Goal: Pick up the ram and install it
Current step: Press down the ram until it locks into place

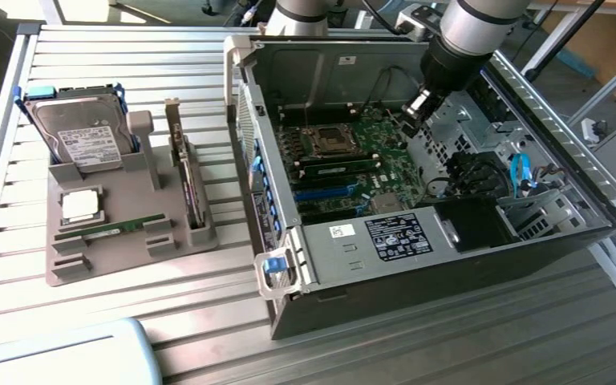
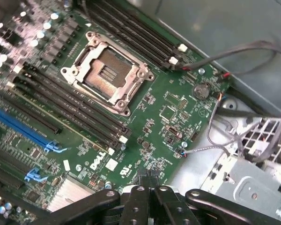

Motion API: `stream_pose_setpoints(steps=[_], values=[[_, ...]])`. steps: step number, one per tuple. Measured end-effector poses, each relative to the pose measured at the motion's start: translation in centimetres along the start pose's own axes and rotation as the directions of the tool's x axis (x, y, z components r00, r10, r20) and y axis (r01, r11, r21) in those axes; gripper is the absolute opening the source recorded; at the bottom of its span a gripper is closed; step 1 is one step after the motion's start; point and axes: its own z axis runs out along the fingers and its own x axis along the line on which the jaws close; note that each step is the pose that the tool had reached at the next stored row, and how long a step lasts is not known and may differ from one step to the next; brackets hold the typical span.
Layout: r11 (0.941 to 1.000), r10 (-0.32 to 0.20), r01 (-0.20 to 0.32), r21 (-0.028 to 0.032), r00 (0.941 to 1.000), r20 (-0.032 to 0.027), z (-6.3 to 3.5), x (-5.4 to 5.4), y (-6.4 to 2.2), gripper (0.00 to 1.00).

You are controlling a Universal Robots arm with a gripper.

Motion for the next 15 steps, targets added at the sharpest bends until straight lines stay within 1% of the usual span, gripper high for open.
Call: stream_pose_setpoints(steps=[2, 4, 5, 7, 8, 10, 11, 13, 14, 15], values=[[0.9992, 0.039, -0.039, 0.0039, 0.9992, 0.0012, 0.02, 0.0, 0.0, 0.11], [0.9958, 0.092, -0.092, 0.0088, 0.9958, 0.003, 0.05, 0.01, 0.0, 0.11], [0.9918, 0.127, -0.127, 0.0122, 0.9919, 0.0045, 0.07, 0.01, 0.0, 0.11], [0.9858, 0.167, -0.167, 0.016, 0.9859, 0.0062, 0.08, 0.01, 0.0, 0.11], [0.9805, 0.195, -0.196, 0.0186, 0.9807, 0.0075, 0.1, 0.01, 0.0, 0.11], [0.9715, 0.236, -0.236, 0.0223, 0.9718, 0.0095, 0.11, 0.01, 0.0, 0.11], [0.964, 0.264, -0.265, 0.0249, 0.9643, 0.0111, 0.12, 0.01, 0.0, 0.11], [0.9526, 0.302, -0.303, 0.0282, 0.9531, 0.0133, 0.14, 0.01, 0.0, 0.11], [0.9446, 0.327, -0.327, 0.0303, 0.9451, 0.0148, 0.15, 0.01, 0.0, 0.11], [0.9383, 0.344, -0.344, 0.0318, 0.9389, 0.0159, 0.16, 0.02, 0.0, 0.11]])
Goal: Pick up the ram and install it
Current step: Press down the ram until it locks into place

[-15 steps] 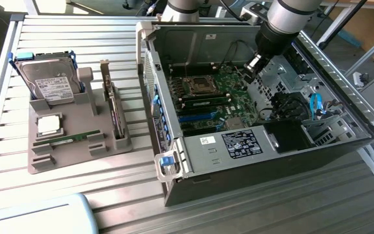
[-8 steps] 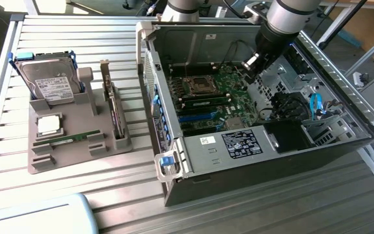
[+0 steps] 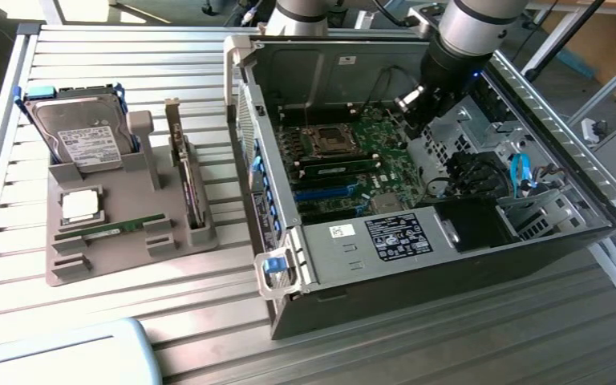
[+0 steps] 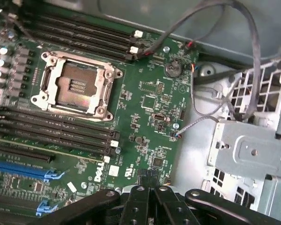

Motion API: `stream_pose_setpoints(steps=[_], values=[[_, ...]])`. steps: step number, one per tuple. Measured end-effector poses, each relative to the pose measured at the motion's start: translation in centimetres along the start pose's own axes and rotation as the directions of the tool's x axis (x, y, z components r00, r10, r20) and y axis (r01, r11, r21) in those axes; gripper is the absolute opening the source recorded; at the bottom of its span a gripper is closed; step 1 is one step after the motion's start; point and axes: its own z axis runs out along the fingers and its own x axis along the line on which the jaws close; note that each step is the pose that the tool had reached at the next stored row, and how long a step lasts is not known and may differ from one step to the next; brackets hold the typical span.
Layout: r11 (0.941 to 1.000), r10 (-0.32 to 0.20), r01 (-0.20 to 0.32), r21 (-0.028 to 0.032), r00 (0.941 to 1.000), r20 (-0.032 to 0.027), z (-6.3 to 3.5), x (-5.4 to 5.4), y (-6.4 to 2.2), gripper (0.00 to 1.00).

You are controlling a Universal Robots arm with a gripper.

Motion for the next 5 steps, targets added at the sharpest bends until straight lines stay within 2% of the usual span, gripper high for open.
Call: stream_pose_setpoints(steps=[1, 2, 5], values=[[0.9993, 0.037, -0.037, 0.0036, 0.9993, 0.0011, 0.02, 0.0, 0.0, 0.11], [0.9987, 0.051, -0.051, 0.005, 0.9987, 0.0016, 0.02, 0.0, 0.0, 0.11], [0.9981, 0.062, -0.062, 0.0056, 0.9981, 0.002, 0.02, 0.0, 0.0, 0.11]])
